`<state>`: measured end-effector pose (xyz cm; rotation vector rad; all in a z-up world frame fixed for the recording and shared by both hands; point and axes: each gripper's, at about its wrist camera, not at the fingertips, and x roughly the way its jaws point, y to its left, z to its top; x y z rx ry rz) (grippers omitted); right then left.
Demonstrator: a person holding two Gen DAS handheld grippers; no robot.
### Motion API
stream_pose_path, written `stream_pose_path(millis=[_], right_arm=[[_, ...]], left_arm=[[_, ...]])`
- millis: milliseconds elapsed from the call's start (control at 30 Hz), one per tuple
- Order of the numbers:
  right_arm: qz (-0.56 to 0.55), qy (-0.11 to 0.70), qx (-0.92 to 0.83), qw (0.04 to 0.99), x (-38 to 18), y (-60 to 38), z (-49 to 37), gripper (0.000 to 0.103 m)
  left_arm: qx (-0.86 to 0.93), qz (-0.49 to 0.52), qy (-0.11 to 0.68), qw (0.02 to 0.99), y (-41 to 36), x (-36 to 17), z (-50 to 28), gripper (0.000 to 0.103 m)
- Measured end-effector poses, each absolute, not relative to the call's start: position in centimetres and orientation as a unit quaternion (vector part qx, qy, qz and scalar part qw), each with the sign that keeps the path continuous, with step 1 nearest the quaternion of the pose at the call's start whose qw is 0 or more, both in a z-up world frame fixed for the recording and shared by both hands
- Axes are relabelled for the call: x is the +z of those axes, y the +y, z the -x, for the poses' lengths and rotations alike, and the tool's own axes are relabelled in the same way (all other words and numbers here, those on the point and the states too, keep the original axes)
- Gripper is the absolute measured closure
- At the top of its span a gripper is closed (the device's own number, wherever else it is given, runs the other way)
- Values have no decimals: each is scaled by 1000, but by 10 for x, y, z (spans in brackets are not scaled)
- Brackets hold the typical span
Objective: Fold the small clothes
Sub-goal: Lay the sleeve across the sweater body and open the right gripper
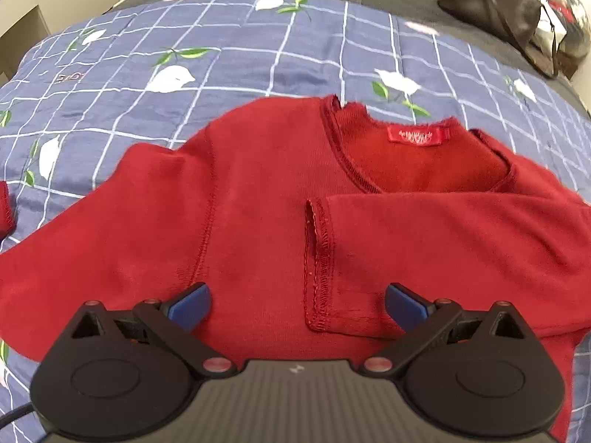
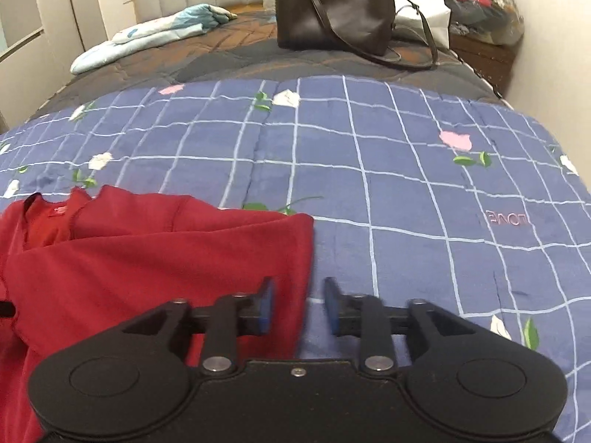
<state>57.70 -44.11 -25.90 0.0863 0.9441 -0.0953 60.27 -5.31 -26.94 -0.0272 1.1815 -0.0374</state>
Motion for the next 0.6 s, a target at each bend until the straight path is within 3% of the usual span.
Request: stream_pose_path(millis=[200, 467, 600], right_arm=[[-30, 451, -47, 891, -258, -425, -548, 41], [-40, 476, -94, 873, -265, -420, -543, 33], [-33, 449, -82, 889, -235, -401, -538, 8]], left_arm=[[-7, 6, 567, 824, -51, -271, -593, 0], [11, 46, 555, 831, -10, -240, -570, 0], [43, 67, 533, 842, 40, -219, -554, 0]])
